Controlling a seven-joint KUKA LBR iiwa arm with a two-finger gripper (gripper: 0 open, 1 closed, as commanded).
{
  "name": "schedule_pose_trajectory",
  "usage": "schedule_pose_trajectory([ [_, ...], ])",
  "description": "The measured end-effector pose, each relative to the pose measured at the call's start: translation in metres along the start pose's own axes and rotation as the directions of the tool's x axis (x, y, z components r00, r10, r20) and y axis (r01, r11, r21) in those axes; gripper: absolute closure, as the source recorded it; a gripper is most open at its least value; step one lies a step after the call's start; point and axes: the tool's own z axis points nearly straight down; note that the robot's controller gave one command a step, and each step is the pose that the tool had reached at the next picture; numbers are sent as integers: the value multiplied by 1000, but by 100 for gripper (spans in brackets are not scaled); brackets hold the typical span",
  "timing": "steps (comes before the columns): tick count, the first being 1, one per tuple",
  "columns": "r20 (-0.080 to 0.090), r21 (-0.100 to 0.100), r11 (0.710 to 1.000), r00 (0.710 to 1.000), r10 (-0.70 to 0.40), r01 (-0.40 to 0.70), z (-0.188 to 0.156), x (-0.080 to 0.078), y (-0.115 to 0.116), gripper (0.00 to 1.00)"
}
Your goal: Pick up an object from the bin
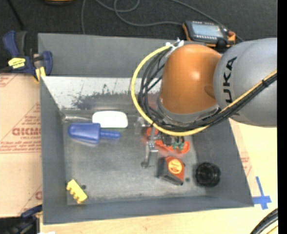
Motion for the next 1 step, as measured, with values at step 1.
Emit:
schedule_pose_trajectory([
  [1, 8, -1, 1000, 1000, 2, -2, -5, -1, 0, 0],
])
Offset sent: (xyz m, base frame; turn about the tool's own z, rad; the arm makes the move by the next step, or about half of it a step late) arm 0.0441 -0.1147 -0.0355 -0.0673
